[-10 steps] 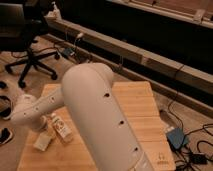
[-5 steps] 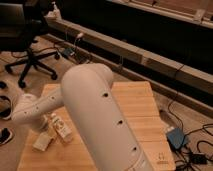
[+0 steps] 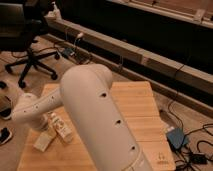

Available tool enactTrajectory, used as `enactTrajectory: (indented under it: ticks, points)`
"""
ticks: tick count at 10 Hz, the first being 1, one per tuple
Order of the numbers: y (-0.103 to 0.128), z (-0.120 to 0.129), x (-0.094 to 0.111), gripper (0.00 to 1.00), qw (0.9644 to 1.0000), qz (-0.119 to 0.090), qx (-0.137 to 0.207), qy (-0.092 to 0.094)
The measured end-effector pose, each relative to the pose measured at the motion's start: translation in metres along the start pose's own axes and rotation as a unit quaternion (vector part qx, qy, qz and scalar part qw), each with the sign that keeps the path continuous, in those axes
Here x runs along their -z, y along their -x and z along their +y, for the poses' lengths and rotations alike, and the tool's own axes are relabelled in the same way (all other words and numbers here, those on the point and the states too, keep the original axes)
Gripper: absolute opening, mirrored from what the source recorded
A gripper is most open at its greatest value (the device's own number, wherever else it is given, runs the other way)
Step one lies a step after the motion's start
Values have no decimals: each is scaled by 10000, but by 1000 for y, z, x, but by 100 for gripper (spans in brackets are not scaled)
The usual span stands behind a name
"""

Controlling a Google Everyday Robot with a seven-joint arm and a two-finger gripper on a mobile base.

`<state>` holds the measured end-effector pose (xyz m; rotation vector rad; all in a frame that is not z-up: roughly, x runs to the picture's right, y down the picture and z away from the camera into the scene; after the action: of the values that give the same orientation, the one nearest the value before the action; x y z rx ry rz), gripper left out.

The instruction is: Place the white sponge in the ceramic cup

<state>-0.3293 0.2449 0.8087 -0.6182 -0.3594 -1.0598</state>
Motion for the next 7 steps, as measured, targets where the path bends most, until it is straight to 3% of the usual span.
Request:
enactTrajectory:
  ticks: [3, 7]
  points:
    - [-3, 1, 5, 58, 10000, 61, -2, 15]
    - [-6, 6, 32, 58, 9998, 175, -35, -116]
